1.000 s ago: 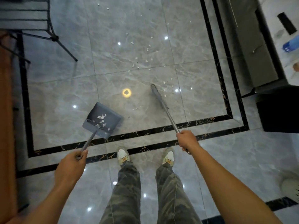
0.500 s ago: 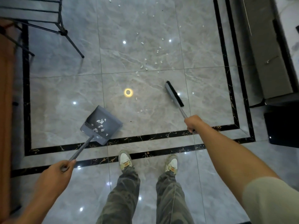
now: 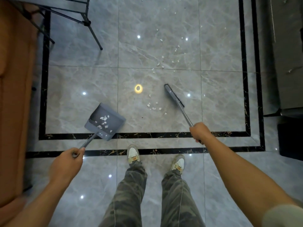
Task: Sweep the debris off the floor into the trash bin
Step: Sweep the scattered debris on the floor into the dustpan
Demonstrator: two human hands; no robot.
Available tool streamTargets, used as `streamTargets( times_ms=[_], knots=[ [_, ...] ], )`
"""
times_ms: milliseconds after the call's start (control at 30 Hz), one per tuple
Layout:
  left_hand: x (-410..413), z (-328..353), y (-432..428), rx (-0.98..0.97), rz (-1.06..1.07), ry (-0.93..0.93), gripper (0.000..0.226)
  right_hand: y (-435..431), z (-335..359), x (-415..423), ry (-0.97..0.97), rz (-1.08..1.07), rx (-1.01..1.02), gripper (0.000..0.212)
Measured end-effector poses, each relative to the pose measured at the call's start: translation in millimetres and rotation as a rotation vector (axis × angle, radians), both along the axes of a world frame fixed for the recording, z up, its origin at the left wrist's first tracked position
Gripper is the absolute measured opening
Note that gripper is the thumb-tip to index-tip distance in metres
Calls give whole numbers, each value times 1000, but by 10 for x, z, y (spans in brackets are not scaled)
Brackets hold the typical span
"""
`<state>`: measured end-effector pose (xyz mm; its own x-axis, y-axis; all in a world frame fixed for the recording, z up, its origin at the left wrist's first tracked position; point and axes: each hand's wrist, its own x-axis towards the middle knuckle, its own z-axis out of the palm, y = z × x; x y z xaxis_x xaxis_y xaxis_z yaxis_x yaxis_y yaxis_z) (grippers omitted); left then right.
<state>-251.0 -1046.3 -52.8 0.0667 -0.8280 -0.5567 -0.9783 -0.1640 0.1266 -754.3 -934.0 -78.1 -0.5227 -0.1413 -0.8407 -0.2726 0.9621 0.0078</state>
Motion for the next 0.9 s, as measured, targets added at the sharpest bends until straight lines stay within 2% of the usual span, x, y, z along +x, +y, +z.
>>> streamTargets(
  times_ms=[167, 267, 367, 467, 533, 633, 767, 900],
  knots=[
    [146, 104, 77, 7, 28, 2, 38, -62, -70, 545, -127, 83, 10, 20],
    [160, 192, 113, 12, 77, 24, 36, -47, 83, 631, -40, 189, 37, 20],
    [281, 206, 131, 10, 103, 31, 40, -126, 118, 631, 64, 283, -39, 21],
    [423, 182, 125, 13, 102, 46, 43, -457, -12, 566, 32, 237, -140, 28],
    [545, 171, 165, -9, 108, 58, 43, -707, -128, 588, -31, 163, -148, 29],
    [615, 199, 262, -3, 122, 58, 49, -926, -316, 702, -52, 179, -126, 30],
    [612, 260, 378, -13, 126, 80, 53, -922, -488, 896, -74, 337, -47, 32],
    [588, 314, 500, -20, 154, 40, 53, -658, -476, 857, -57, 607, -20, 33]
  ],
)
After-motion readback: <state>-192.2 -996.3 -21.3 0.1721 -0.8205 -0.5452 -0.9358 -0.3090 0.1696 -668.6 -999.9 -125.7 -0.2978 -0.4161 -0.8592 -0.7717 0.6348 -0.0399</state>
